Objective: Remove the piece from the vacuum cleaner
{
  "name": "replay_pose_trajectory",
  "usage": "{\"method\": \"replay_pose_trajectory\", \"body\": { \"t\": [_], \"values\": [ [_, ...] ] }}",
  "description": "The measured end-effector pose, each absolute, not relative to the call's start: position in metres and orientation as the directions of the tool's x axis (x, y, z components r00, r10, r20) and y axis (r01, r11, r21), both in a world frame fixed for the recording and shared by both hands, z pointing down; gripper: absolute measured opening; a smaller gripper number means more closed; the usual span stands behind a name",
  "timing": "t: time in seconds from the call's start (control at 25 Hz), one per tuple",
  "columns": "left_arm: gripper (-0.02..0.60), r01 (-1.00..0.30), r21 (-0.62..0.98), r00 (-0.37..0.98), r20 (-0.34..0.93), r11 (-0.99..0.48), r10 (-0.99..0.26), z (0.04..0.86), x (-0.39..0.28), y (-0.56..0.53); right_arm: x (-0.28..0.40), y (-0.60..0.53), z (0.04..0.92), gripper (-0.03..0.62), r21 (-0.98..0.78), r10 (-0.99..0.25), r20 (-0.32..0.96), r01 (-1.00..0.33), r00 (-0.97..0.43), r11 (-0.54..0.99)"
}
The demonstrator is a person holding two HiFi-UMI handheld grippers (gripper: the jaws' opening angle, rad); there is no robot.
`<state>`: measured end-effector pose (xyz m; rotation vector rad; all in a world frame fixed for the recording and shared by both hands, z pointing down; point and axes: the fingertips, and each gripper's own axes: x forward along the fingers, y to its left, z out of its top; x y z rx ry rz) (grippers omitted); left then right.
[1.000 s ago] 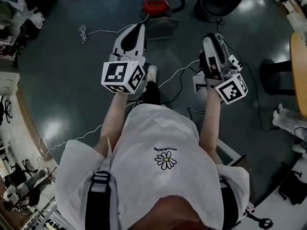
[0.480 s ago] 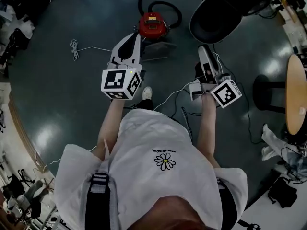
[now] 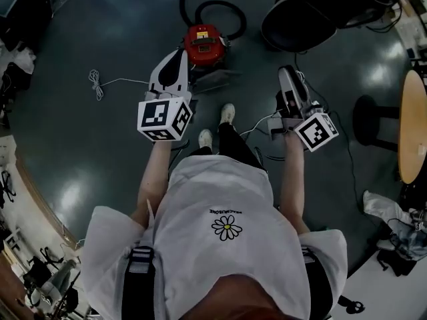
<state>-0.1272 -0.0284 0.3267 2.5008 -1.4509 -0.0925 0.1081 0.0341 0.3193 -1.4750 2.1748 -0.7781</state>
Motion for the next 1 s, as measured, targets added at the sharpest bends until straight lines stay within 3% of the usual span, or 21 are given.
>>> {"method": "replay_pose_trajectory", "body": {
  "t": [0.2,0.52,0.68,0.84,1.0],
  "values": [
    [0.008,-0.866,0.226,0.482,0.137,-0.446,-0.865,0.343,-0.108,-0.078,0.111,-0.037,0.319,0.16,-0.442,-0.912,0.025,-0.823,-0.409,0.357],
    [0.006,-0.873,0.088,0.478,0.348,-0.479,-0.806,0.403,-0.065,-0.158,0.095,-0.122,0.365,0.16,-0.259,-0.757,0.181,-0.773,-0.628,0.579],
    [0.006,-0.869,-0.028,0.417,0.495,-0.494,-0.762,0.478,-0.063,-0.197,0.087,-0.151,0.422,0.16,-0.172,-0.676,0.328,-0.745,-0.661,0.645],
    [0.006,-0.806,-0.097,0.396,0.644,-0.583,-0.654,0.581,-0.059,-0.225,0.081,-0.177,0.48,0.16,-0.031,-0.683,0.376,-0.745,-0.626,0.666],
    [0.006,-0.68,-0.135,0.397,0.759,-0.721,-0.516,0.677,-0.046,-0.233,0.059,-0.175,0.582,0.16,-0.041,-0.523,0.527,-0.635,-0.67,0.772]
  ]
}}
